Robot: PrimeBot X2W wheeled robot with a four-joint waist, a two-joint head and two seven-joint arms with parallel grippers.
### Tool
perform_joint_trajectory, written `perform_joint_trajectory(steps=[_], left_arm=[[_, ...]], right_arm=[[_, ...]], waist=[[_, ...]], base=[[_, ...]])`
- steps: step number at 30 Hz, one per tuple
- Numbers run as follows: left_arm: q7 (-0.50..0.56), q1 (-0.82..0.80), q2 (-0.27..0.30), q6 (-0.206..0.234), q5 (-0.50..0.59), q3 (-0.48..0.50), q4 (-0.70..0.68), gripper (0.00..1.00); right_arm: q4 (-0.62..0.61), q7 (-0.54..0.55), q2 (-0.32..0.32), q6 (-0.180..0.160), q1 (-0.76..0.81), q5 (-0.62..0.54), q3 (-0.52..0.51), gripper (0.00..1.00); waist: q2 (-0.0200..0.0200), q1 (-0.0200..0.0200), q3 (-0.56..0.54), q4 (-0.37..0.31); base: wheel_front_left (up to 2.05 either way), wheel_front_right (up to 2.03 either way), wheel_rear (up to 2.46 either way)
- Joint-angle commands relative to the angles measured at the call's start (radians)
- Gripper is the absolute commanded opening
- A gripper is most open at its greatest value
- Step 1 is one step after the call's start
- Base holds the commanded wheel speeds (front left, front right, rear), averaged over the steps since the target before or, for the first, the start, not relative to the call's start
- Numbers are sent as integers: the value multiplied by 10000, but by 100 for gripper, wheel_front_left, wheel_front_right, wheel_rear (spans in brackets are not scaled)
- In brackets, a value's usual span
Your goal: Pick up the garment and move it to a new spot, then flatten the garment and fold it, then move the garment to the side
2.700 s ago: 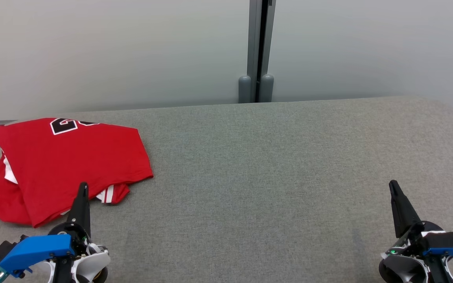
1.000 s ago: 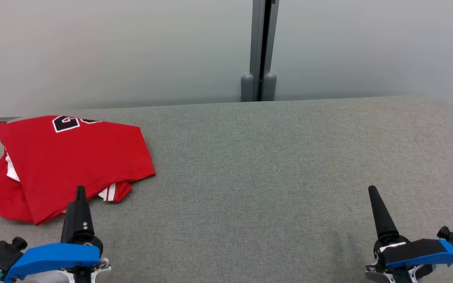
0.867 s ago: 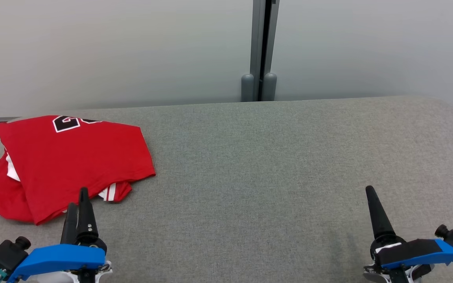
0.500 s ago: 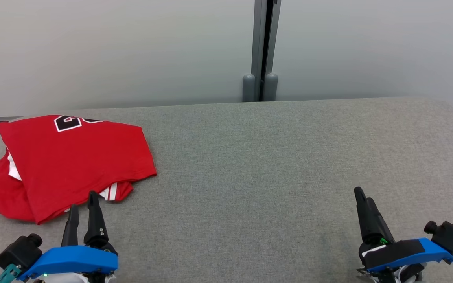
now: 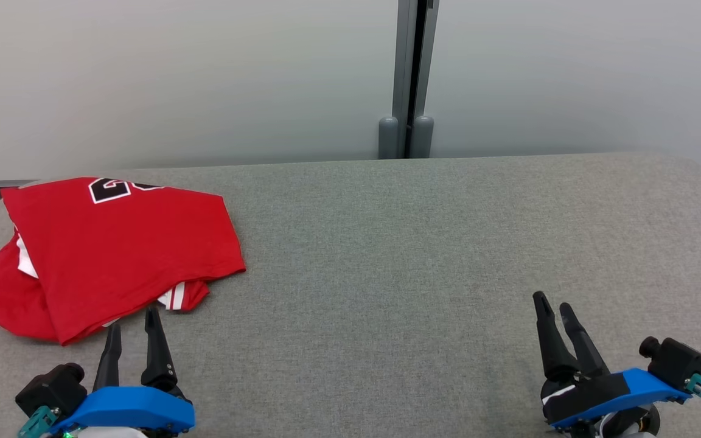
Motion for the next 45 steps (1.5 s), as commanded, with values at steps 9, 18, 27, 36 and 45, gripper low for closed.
perform_joint_trajectory(steps=[9, 18, 27, 36, 45], left_arm=[[-321, -175, 149, 260, 1143, -117, 120, 100], [-538, -166, 200, 422, 2026, -217, 253, 100], [-741, -177, 253, 573, 2857, -311, 403, 100], [-934, -114, 288, 749, 3608, -382, 510, 100], [-1110, -86, 309, 895, 4329, -455, 662, 100]], right_arm=[[110, -327, -70, 19, -271, -1188, 189, 100], [271, -543, -74, 20, -351, -2080, 287, 100], [496, -748, -78, 22, -392, -3054, 261, 100], [663, -941, -81, 23, -438, -3932, 214, 100], [826, -1118, -84, 25, -489, -4726, 136, 100]], waist=[[0, 0, -20, 44], [0, 0, -28, 52], [0, 0, -9, 65], [0, 0, 7, 101], [0, 0, 3, 133]], base=[[0, 0, 0], [0, 0, 0], [0, 0, 0], [0, 0, 0], [0, 0, 0]])
